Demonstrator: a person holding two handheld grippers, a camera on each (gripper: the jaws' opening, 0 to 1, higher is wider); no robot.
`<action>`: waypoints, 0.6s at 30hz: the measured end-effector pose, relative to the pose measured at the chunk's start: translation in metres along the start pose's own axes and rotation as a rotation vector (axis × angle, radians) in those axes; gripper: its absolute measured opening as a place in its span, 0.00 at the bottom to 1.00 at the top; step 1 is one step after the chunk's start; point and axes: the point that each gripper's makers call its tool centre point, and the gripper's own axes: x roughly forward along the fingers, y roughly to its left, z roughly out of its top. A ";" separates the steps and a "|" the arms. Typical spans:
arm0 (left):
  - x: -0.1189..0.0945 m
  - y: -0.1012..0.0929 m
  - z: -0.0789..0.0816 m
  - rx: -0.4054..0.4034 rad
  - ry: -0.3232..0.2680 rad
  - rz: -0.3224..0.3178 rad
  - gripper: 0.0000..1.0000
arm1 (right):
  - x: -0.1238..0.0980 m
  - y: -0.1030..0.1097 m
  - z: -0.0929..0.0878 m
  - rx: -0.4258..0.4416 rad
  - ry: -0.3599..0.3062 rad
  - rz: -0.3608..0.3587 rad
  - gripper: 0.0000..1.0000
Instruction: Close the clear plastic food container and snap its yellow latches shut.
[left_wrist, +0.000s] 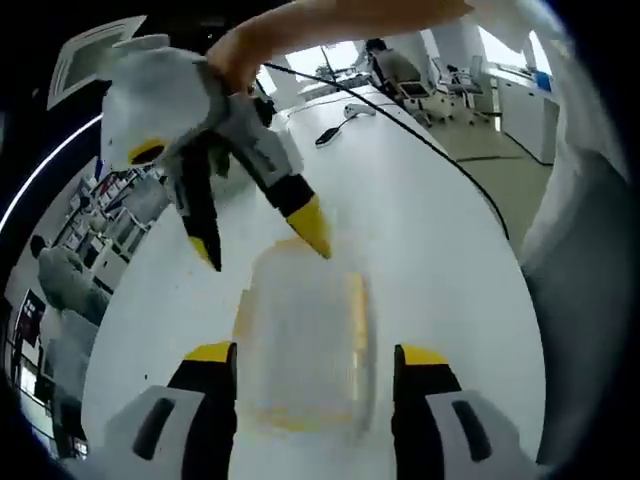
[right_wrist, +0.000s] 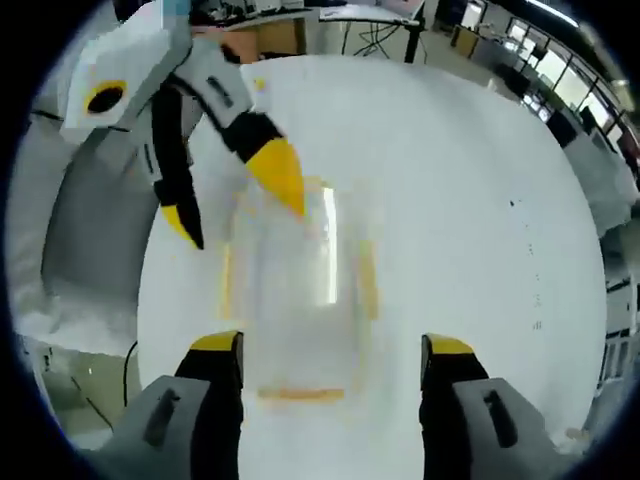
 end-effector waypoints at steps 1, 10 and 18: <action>-0.001 0.005 -0.002 0.000 0.008 0.005 0.57 | 0.001 0.003 -0.002 -0.009 0.003 0.005 0.78; 0.015 0.014 -0.021 -0.011 0.099 -0.093 0.85 | 0.015 0.010 -0.004 -0.010 -0.035 0.023 0.88; 0.039 -0.002 -0.035 -0.002 0.148 -0.181 0.83 | 0.034 0.006 -0.014 -0.012 -0.007 0.016 0.91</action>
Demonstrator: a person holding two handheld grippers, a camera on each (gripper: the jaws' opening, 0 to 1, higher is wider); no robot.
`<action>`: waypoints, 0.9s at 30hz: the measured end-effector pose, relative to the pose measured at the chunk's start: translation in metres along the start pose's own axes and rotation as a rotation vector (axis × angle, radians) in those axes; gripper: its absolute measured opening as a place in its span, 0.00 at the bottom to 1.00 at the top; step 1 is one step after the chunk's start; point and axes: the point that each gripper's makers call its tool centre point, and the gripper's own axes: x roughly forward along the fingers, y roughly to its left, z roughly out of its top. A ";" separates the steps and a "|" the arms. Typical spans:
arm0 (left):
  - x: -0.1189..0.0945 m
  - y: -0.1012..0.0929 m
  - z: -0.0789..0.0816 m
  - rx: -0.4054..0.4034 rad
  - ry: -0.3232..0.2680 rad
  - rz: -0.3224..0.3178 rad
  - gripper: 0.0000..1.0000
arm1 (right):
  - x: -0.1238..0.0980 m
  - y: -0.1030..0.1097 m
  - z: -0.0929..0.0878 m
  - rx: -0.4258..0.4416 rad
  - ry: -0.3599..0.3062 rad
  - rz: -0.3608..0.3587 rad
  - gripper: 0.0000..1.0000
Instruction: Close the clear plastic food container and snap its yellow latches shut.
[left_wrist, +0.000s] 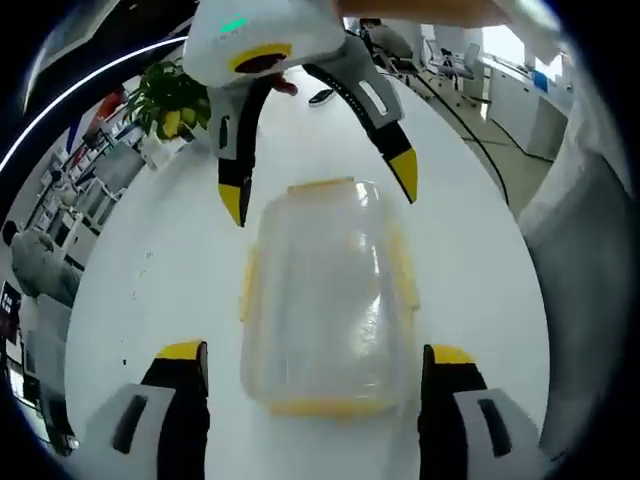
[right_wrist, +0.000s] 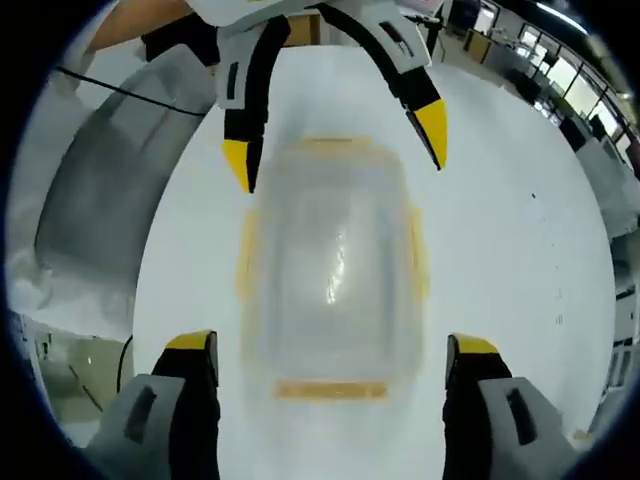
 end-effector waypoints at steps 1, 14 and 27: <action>0.002 -0.001 -0.001 -0.003 0.001 -0.007 0.84 | 0.002 -0.001 -0.001 0.000 -0.001 -0.003 0.92; 0.005 -0.004 -0.006 -0.014 0.018 -0.045 0.75 | 0.011 0.001 -0.007 -0.001 -0.001 0.005 0.81; -0.005 -0.007 -0.022 -0.023 0.028 -0.042 0.75 | 0.018 0.004 0.011 -0.016 0.005 0.013 0.82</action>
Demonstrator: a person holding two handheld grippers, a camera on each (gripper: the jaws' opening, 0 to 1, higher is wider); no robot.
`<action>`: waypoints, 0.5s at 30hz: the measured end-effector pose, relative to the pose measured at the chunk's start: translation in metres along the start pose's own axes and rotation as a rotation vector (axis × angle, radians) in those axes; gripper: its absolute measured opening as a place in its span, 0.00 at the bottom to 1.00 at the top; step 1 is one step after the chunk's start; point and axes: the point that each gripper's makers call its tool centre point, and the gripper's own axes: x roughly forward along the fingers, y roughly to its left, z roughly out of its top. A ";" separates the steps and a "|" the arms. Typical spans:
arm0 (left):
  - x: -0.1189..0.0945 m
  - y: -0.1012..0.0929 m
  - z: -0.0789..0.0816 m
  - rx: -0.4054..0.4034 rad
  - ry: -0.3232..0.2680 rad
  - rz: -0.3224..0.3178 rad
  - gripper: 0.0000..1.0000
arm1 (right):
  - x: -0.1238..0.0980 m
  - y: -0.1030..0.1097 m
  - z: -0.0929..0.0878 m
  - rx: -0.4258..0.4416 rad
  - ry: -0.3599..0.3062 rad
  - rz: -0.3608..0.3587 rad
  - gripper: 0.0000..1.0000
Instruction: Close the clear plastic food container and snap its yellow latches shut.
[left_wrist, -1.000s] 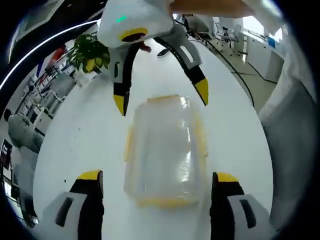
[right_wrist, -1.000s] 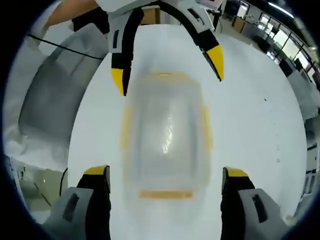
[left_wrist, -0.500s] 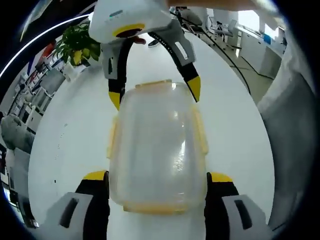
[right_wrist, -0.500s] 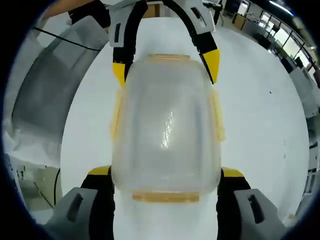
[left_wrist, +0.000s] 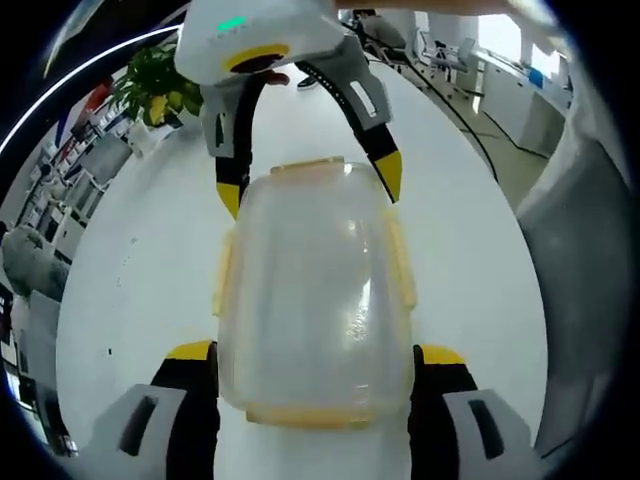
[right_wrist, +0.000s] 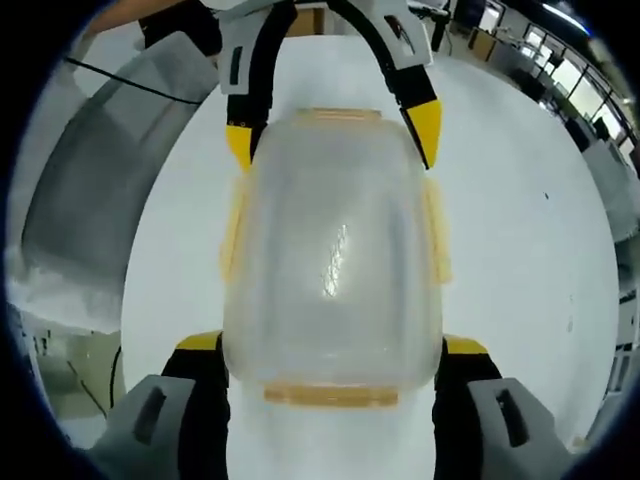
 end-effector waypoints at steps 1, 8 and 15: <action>-0.002 -0.001 -0.003 -0.002 0.000 0.001 0.75 | 0.001 0.000 0.003 -0.001 -0.001 0.002 0.82; -0.018 -0.009 -0.029 0.000 0.030 0.005 0.75 | 0.013 0.005 0.034 -0.016 -0.015 0.020 0.82; -0.035 -0.015 -0.055 -0.002 0.040 0.011 0.75 | 0.023 0.012 0.063 -0.027 -0.034 0.028 0.83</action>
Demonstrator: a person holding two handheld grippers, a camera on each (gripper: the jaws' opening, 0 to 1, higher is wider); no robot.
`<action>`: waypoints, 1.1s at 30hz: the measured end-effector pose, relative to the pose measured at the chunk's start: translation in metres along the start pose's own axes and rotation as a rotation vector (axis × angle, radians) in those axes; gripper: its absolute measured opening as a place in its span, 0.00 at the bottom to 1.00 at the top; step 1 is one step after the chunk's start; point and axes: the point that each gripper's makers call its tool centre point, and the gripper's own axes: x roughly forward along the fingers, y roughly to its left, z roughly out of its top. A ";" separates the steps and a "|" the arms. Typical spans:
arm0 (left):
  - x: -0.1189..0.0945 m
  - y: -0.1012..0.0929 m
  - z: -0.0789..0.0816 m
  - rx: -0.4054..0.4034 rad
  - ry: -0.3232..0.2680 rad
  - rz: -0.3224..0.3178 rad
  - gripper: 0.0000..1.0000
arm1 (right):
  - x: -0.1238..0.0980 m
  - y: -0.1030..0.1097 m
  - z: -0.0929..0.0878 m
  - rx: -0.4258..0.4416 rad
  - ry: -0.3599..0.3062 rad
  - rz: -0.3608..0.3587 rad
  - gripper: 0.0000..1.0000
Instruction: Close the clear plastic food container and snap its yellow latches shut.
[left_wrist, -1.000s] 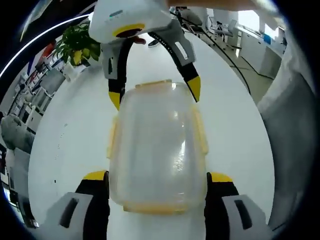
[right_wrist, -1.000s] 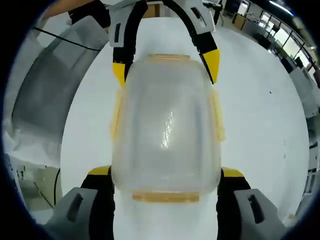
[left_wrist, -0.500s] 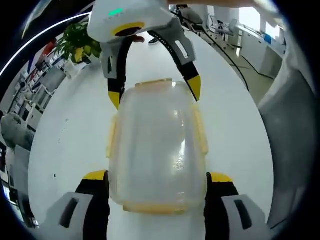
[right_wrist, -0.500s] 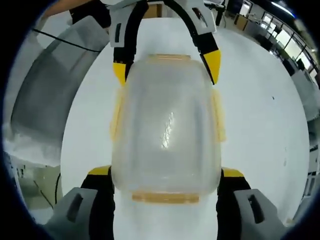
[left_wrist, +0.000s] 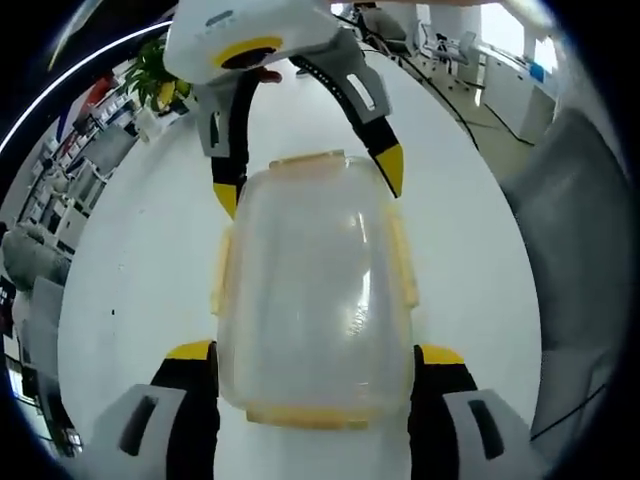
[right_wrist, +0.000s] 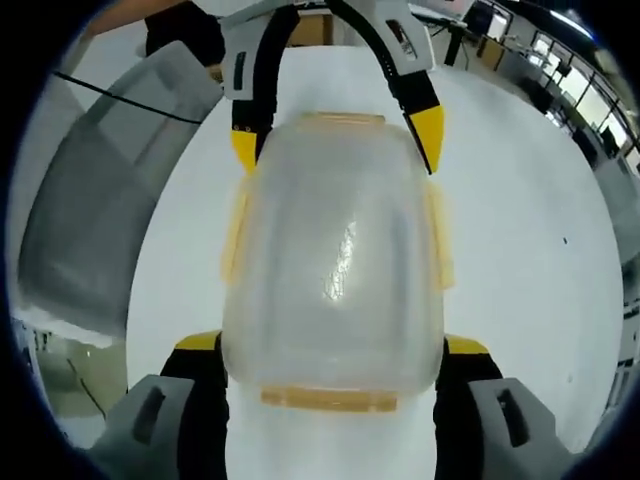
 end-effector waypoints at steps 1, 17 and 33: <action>-0.001 -0.001 -0.002 -0.001 0.000 0.001 0.75 | 0.002 0.000 0.004 -0.001 -0.001 0.001 0.83; -0.010 0.021 -0.024 0.022 -0.002 -0.008 0.75 | 0.007 -0.019 0.024 0.014 -0.005 -0.004 0.83; -0.002 0.079 -0.037 0.038 -0.009 -0.017 0.75 | 0.007 -0.077 0.032 0.025 -0.033 -0.012 0.83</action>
